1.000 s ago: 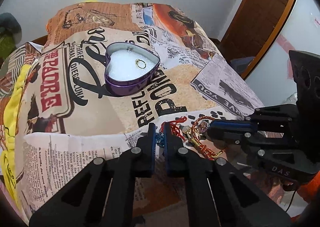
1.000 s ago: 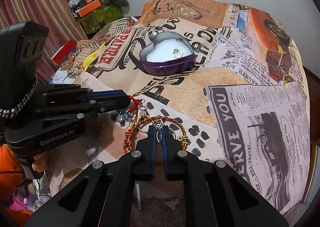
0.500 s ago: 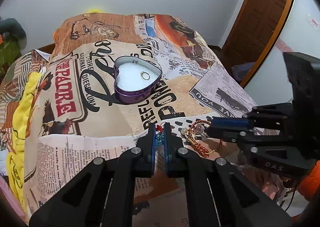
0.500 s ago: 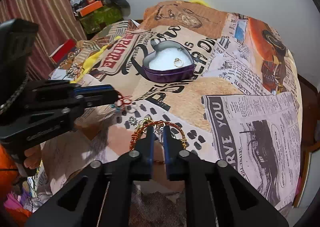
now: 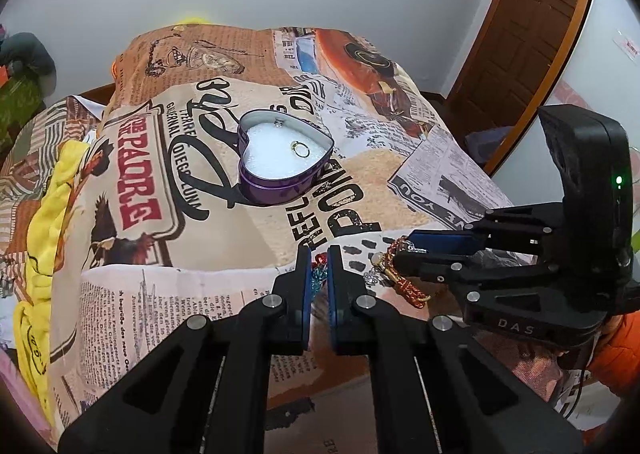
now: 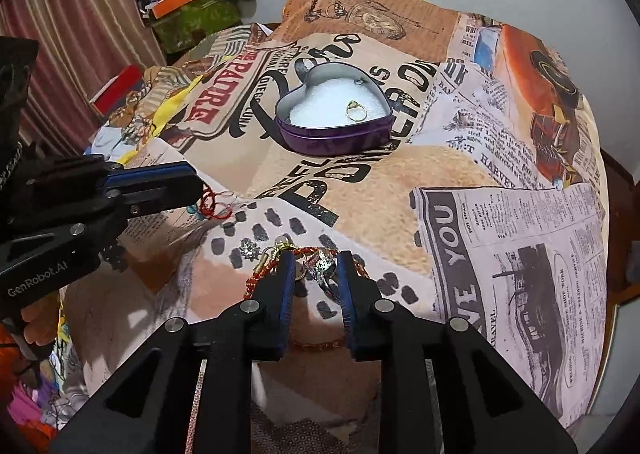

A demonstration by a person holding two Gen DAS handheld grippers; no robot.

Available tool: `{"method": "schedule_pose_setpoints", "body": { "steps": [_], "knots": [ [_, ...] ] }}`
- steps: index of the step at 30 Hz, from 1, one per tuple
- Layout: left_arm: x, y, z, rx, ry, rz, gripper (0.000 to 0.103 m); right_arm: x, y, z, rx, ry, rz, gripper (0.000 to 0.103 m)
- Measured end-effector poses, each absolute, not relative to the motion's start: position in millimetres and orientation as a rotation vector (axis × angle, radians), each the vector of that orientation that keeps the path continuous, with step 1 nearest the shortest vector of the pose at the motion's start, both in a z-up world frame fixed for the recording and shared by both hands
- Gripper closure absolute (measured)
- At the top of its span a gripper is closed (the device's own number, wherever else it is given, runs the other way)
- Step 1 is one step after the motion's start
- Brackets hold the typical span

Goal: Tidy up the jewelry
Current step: 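Lift the charm with the right gripper and carry it over the tin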

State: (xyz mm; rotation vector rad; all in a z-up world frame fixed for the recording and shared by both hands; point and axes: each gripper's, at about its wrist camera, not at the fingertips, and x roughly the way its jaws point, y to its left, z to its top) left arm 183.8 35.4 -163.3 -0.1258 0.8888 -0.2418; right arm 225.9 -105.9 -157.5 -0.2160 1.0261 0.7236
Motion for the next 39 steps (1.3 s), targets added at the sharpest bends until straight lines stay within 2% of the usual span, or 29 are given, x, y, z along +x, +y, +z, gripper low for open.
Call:
{"method": "schedule_pose_setpoints", "body": {
  "steps": [4,39],
  "knots": [
    [183.6,35.2,-162.7,-0.126,0.886,-0.242,0.098,224.9,-107.9,-155.8,-0.206,1.022,0.724,0.092],
    [190.3,47.9,-110.7,-0.125,0.739,-0.190,0.098,231.7,-110.4,-81.0,-0.137,0.793,0.683,0.092]
  ]
}}
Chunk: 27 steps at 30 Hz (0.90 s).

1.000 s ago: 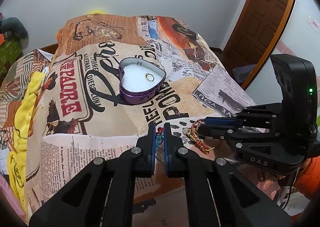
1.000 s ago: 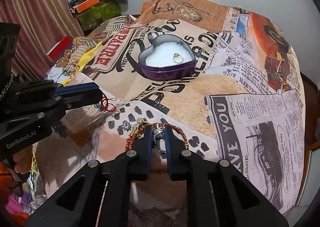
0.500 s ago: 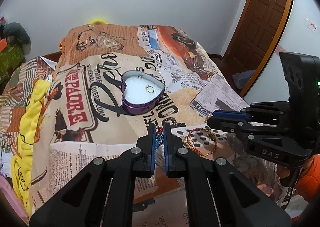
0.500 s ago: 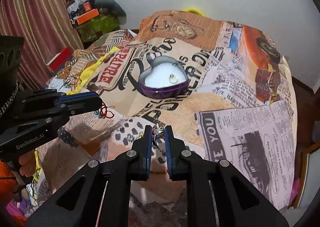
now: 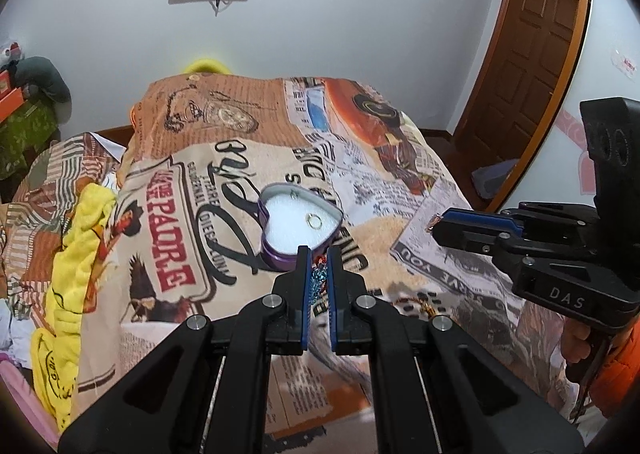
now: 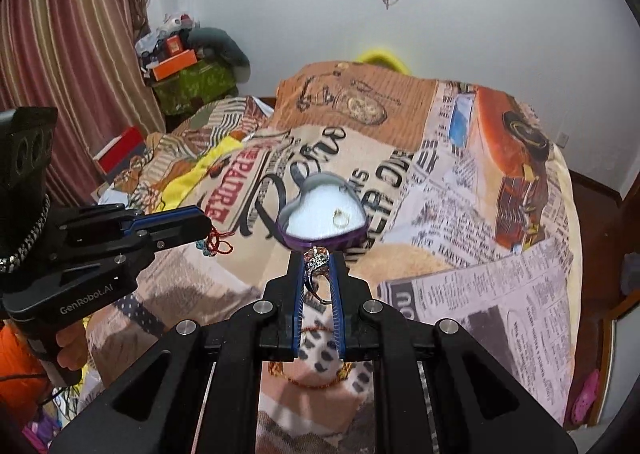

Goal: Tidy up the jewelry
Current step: 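Lift the charm with the right gripper and carry it over the tin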

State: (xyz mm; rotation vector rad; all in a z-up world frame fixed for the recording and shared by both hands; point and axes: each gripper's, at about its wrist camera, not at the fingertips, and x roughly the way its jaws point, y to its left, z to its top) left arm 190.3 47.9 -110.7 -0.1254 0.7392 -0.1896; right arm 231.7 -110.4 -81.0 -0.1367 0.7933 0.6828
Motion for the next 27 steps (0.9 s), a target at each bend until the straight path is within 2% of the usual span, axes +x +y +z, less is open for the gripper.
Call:
{"method": "schedule_pose_setpoints", "body": {
  "steps": [15,27],
  "knots": [
    [222.9,62.8,-96.9,-0.159,0.684,-0.180,0.098,262.3,-100.9,-80.9,-0.114,0.783,0.683,0.092],
    [261.6,56.4,-112.8,-0.151,0.725,-0.197,0.098,289.6,-86.9,-90.9,-0.128,0.797,0.684,0.092]
  ]
}}
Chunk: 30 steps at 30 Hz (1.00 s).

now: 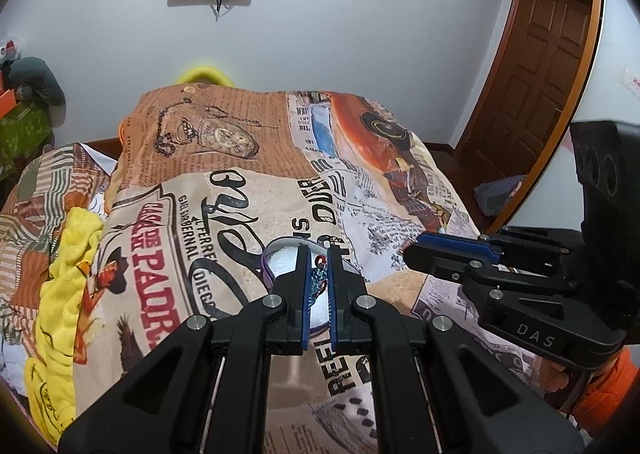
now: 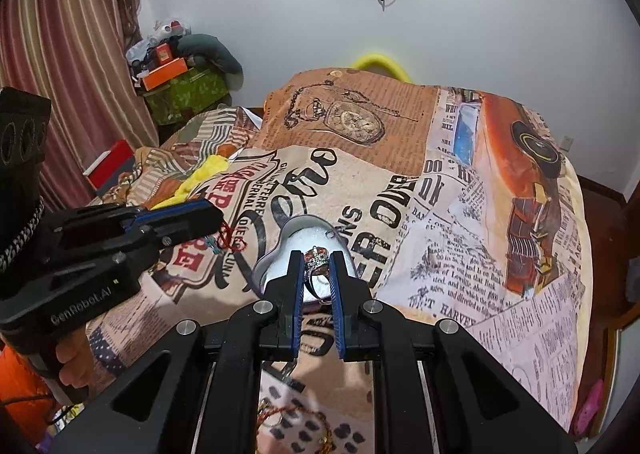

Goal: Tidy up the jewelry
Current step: 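Lift the charm with the right gripper and carry it over the tin, then open the right gripper to release the charm into the tin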

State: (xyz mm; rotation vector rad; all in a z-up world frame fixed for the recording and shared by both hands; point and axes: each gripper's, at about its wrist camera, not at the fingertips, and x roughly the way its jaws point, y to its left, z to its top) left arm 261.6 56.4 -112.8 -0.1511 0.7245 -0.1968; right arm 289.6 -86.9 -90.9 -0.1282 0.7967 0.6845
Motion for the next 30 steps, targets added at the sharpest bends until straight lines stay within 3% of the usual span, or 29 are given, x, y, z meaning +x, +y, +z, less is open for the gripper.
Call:
{"method": "schedule_pose_setpoints", "body": {
  "steps": [17,30],
  "knots": [
    [312.9,47.6,-168.1,-0.113,0.894,-0.232,0.098,327.2,-70.2,-118.6,-0.167,0.867,0.691,0.092],
    [321.9,53.2,-175.7,-0.109,0.926,-0.228,0.097,340.0,-61.8,-137.9,-0.173,0.942,0.731,0.092]
  ]
}}
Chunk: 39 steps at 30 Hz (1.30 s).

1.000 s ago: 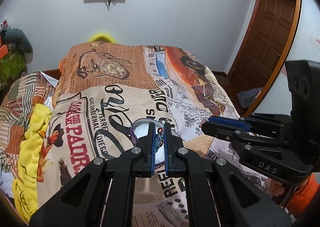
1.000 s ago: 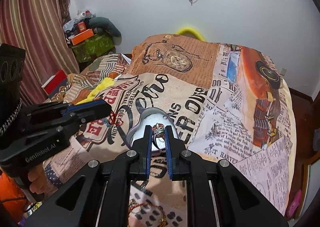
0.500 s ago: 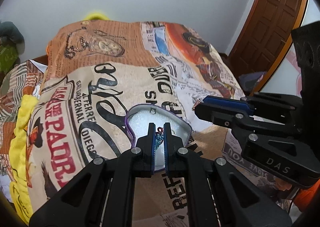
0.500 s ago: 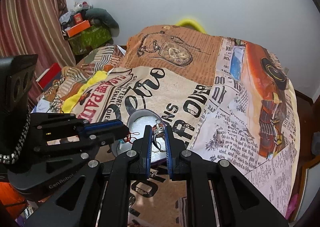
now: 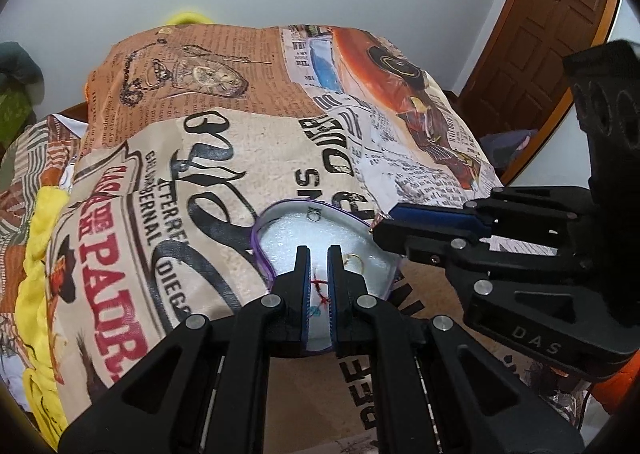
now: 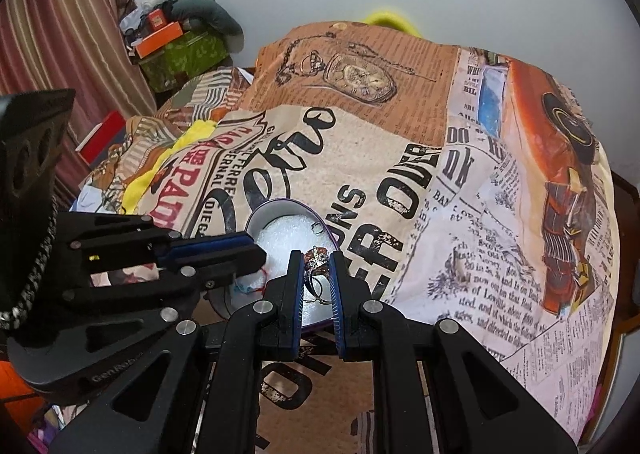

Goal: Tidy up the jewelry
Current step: 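Open the right gripper to release the charm into the tin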

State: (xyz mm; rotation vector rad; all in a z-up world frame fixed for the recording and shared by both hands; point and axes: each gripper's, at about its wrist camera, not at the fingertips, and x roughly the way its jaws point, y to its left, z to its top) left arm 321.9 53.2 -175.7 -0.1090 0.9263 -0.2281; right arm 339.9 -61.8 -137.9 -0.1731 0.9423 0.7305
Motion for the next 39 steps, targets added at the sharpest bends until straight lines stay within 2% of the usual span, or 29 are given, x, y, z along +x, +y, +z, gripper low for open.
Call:
{"method": "schedule_pose_setpoints", "body": {
  "steps": [8,18,26,31,39],
  "knots": [
    [314.7,71.5,-167.5,-0.107,0.899,-0.179,0.093,343.4,-46.1,-141.0,-0.198,0.964,0.760,0.092],
    [306.1,86.3,-162.8,-0.081,0.866,-0.125,0.077,341.6,-31.8,-149.1,-0.251,0.976,0.769,0.092],
    [300.9,94.6,-164.2,-0.096,0.878,-0.105,0.076,336.3,-28.9,-144.0,-0.280,0.964,0.765,0.091],
    [294.8,93.1,-159.5,-0.088,0.875,-0.102,0.076,327.7,-29.8,-135.2,-0.313,0.922,0.740,0.077],
    [279.2,86.3,-142.3,-0.082,0.858,-0.103,0.076,308.7,-38.6,-113.3,-0.321,0.869,0.722,0.077]
  ]
}}
